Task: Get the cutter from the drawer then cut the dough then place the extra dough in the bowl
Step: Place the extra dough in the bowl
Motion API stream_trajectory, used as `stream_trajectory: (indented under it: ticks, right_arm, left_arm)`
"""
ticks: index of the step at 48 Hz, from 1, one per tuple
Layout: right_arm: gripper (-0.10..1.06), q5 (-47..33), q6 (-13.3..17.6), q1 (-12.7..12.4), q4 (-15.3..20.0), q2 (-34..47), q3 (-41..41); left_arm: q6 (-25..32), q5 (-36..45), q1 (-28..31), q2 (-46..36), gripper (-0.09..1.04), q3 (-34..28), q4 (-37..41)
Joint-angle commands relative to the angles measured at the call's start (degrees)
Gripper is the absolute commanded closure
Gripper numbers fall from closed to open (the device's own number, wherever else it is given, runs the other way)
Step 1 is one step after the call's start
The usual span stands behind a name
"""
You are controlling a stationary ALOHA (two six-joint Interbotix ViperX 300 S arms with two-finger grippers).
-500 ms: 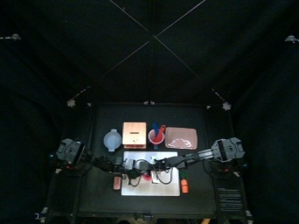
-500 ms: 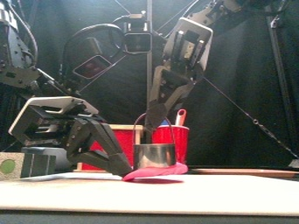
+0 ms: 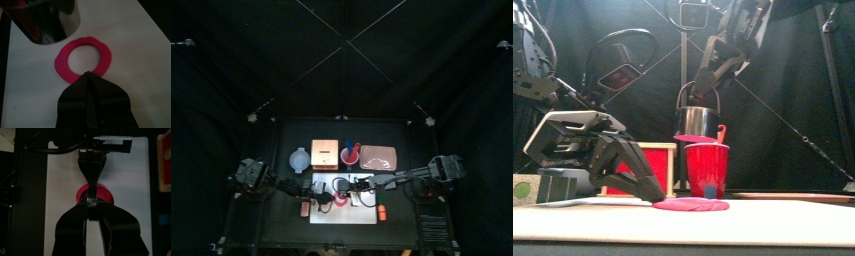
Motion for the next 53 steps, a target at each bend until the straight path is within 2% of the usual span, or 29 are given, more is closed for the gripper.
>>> stream_trajectory:
  ticks: [1,13,22,39,53]
  right_arm:
    - [0.45,-0.1,0.1,-0.3,0.3,-4.7,2.5]
    - [0.45,-3.2,0.1,0.0,1.5,-8.9,12.6]
    - [0.45,-6.8,0.0,0.2,2.8,-9.4,17.2]
    - [0.45,-7.6,0.1,0.3,4.6,-8.7,20.4]
    - [0.37,-7.6,0.1,0.8,5.4,-8.1,19.9]
  left_arm:
    - [0.0,0.5,0.2,-1.1,0.51,-0.2,-0.5]
    - [0.1,1.1,0.7,-4.5,0.51,0.4,-1.1]
    - [0.0,1.1,0.9,-6.8,0.51,1.1,-1.1]
    - [0.1,1.8,1.8,-8.7,0.51,1.8,-2.5]
    - [0.2,1.8,3.1,-8.7,0.51,1.3,-2.5]
